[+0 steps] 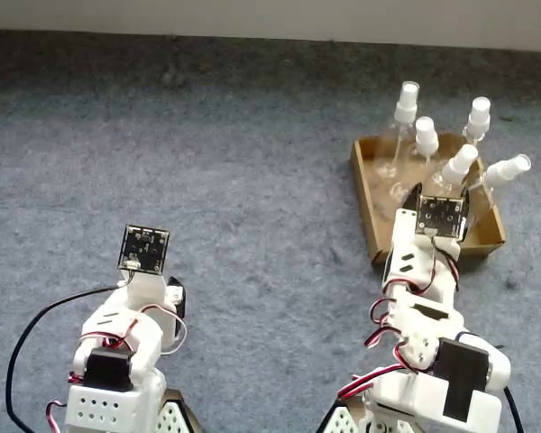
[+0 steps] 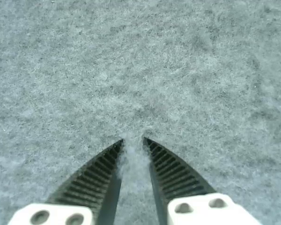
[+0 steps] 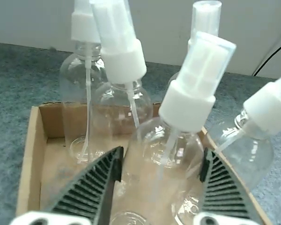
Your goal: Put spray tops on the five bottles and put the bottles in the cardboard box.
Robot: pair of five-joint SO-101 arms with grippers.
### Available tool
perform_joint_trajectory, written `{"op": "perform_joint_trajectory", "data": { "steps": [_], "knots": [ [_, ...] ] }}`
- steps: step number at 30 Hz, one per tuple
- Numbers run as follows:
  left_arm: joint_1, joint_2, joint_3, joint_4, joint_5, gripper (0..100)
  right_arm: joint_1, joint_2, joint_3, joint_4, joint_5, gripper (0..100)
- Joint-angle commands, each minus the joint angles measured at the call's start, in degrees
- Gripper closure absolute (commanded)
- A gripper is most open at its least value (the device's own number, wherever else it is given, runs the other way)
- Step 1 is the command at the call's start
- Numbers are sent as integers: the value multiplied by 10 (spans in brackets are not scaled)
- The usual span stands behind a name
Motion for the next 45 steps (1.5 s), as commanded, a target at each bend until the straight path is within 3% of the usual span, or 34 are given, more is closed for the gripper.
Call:
{"op": "perform_joint_trajectory", "data": {
  "steps": [1,8,19,22,32,45],
  "knots": [
    [-3,-7,-3,-2,-4,994,3,1,-18,-6,8,795],
    [-3,-7,-3,-2,-4,994,6,1,-17,-6,8,706],
    [-3,-7,-3,-2,-4,994,6,-20,-15,8,9,702],
    [-3,-7,-2,-2,-4,994,5,-87,-11,81,9,702],
    [-3,-7,-2,-2,-4,994,0,-376,-38,464,9,702],
    [-7,-7,-24,2,-2,994,-5,-572,-207,838,6,703]
  ]
}}
